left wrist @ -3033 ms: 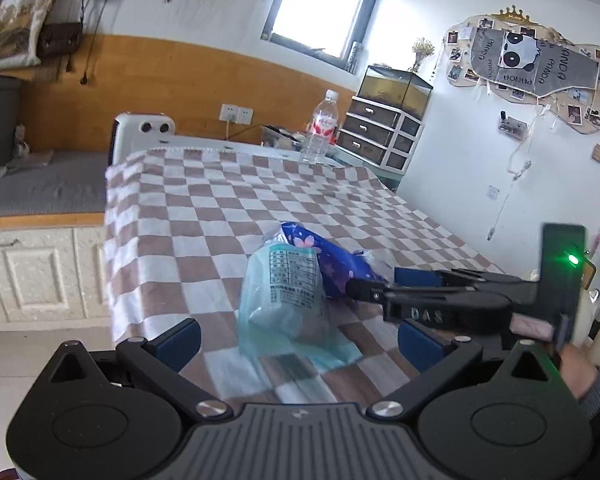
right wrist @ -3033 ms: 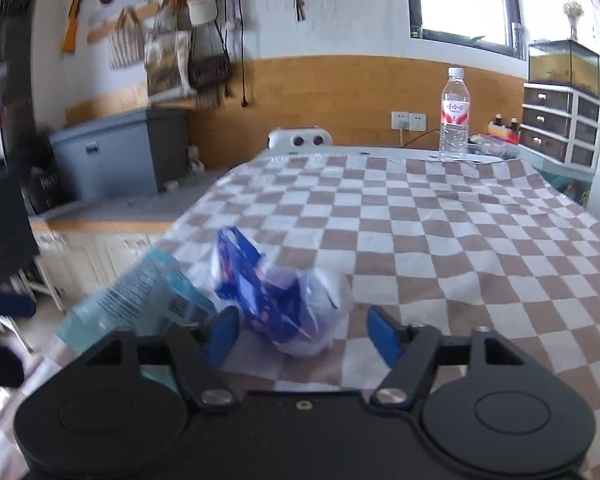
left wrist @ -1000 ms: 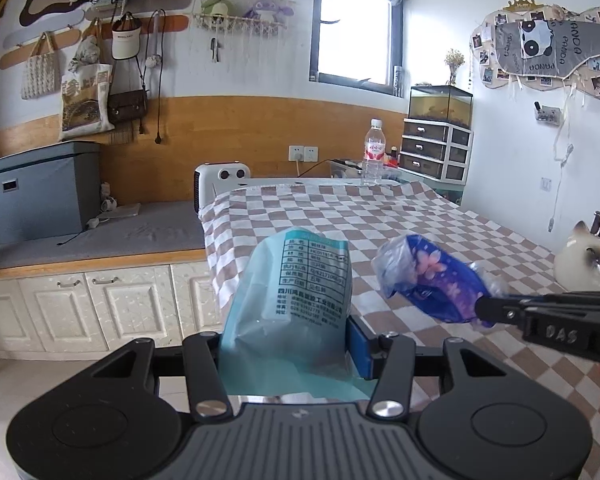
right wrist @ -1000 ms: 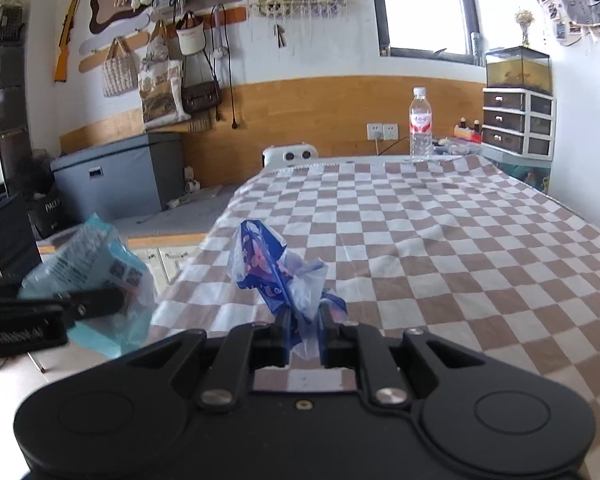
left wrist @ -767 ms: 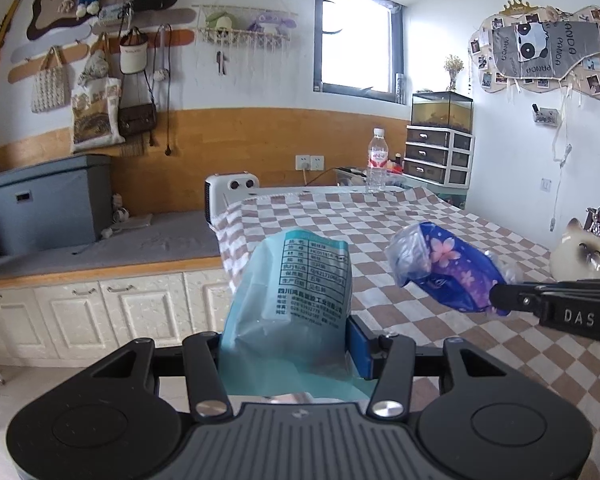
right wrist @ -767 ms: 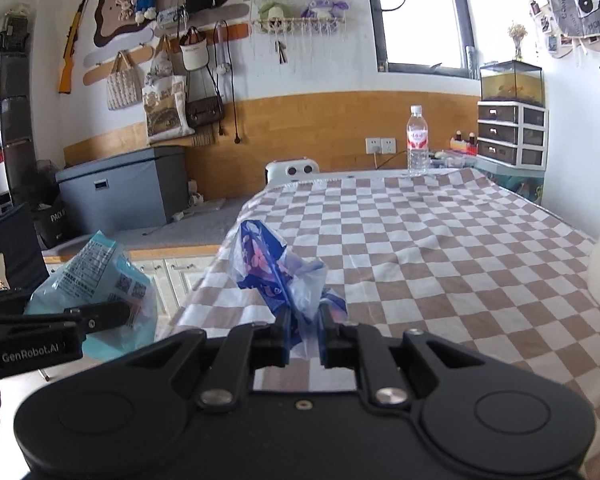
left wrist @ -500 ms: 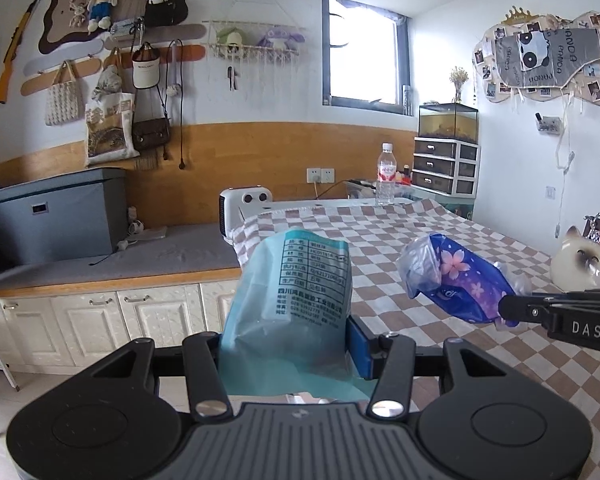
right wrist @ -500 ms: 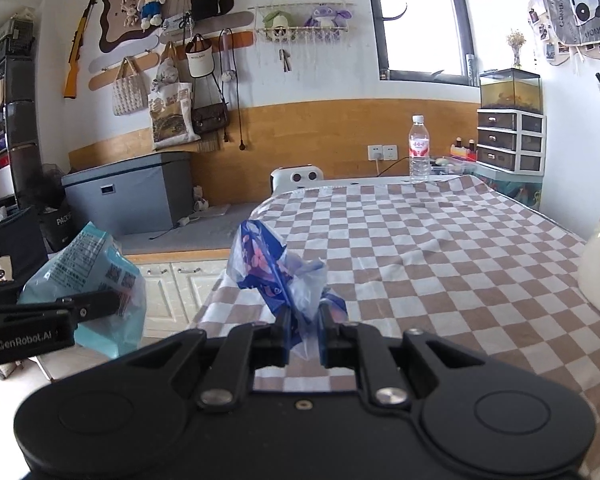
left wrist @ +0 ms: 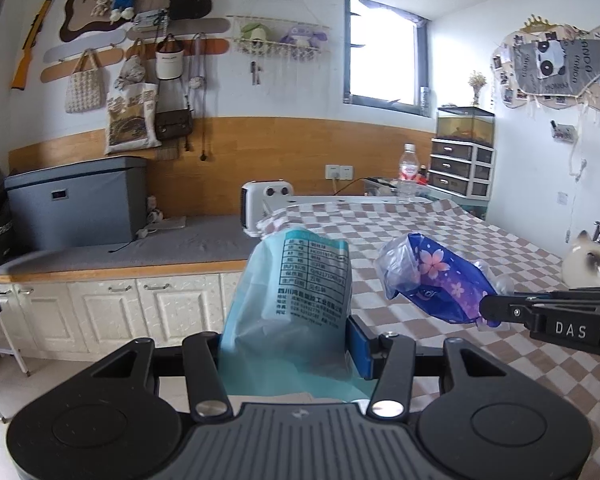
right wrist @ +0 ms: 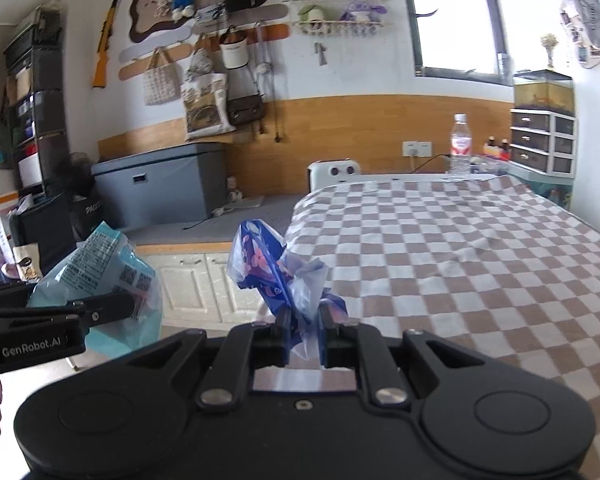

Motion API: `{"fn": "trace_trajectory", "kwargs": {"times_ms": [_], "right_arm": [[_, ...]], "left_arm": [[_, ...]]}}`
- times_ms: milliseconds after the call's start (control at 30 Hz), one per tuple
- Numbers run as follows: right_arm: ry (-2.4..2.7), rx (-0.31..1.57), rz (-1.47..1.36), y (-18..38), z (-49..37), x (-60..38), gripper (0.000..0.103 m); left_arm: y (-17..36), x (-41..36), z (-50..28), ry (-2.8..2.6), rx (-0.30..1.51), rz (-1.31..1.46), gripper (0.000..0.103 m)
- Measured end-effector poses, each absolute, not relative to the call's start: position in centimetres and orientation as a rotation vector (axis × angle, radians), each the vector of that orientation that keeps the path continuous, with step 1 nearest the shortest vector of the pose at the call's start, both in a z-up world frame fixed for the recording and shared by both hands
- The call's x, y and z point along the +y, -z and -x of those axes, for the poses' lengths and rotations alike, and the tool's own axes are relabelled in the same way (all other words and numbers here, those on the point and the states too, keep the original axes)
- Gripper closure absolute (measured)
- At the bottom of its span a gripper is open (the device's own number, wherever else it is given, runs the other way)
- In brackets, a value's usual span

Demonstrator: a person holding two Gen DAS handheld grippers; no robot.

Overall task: Collect trash
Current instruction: 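Carry the clear bag and blue wrapper with both tools over the wastebasket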

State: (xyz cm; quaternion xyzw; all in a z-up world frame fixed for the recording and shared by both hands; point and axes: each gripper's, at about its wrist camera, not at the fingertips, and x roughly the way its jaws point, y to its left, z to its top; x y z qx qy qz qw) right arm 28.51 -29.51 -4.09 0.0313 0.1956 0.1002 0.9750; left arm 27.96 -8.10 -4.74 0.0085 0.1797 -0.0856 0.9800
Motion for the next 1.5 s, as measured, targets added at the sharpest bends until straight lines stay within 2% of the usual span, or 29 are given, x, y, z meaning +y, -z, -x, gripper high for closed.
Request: {"fn": "trace_trajectory", "kwargs": {"times_ms": [400, 633, 967, 1500], "right_arm": [[-0.310, 0.440, -0.017, 5.3, -31.0, -22.5, 0.090], [-0.377, 0.527, 0.017, 7.4, -32.9, -18.5, 0.090], [-0.429, 0.735, 0.087, 12.0, -36.7, -12.8, 0.090], [-0.452, 0.968, 0.261, 19.2, -43.0, -5.9, 0.089]], "left_arm": [[6.3, -0.7, -28.5, 0.067, 0.399, 0.019, 0.051], [8.8, 2.8, -29.9, 0.019, 0.474, 0.037, 0.051], [13.9, 6.1, -32.9, -0.012, 0.649, 0.037, 0.051], [23.3, 9.2, -37.9, 0.002, 0.889, 0.085, 0.051]]}}
